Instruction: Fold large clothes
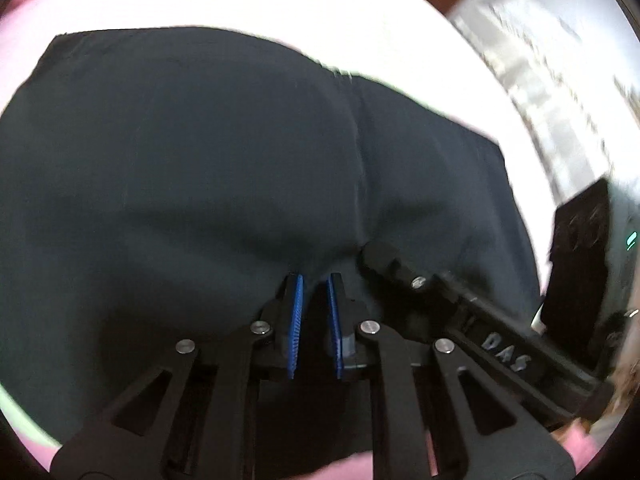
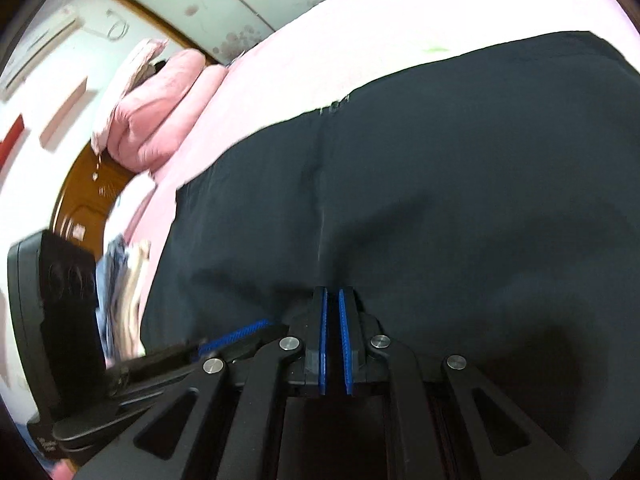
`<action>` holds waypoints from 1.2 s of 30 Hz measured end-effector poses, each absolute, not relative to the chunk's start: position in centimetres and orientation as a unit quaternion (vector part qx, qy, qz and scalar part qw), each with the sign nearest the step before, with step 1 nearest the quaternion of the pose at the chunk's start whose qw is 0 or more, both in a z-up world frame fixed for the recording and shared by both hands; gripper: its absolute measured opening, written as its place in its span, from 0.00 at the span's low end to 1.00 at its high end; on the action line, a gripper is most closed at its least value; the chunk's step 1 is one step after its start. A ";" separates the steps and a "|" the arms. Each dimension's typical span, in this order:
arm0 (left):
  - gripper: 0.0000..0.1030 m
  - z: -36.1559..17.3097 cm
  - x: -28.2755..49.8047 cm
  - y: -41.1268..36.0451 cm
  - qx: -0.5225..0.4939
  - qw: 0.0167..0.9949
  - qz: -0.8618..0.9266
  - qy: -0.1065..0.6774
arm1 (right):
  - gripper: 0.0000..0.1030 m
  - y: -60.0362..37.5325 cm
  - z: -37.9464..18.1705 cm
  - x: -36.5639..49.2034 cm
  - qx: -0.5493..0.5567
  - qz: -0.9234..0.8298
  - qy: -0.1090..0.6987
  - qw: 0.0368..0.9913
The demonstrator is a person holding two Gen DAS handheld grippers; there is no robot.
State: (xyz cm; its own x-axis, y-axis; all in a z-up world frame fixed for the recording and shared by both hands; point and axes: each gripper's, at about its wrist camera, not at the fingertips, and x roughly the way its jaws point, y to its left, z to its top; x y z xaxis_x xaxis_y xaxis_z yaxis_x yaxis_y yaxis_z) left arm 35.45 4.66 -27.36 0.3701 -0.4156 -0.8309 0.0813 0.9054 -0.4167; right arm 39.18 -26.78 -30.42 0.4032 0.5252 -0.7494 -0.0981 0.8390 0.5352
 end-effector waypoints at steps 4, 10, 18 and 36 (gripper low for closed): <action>0.09 -28.5 39.6 4.9 -0.195 0.819 -0.123 0.526 | 0.02 -26.1 -31.4 44.1 0.200 0.188 0.512 0.814; 0.01 -28.9 43.2 5.6 -0.203 0.834 -0.089 0.505 | 0.00 -26.5 -32.4 48.1 0.203 0.215 0.510 0.808; 0.01 -28.6 43.1 11.8 -0.193 0.875 -0.014 0.445 | 0.00 -33.9 -32.0 47.9 0.262 0.188 0.472 0.820; 0.01 -27.1 35.4 12.3 -0.257 0.839 -0.090 0.472 | 0.03 -43.4 -27.4 42.0 0.270 0.061 0.412 0.868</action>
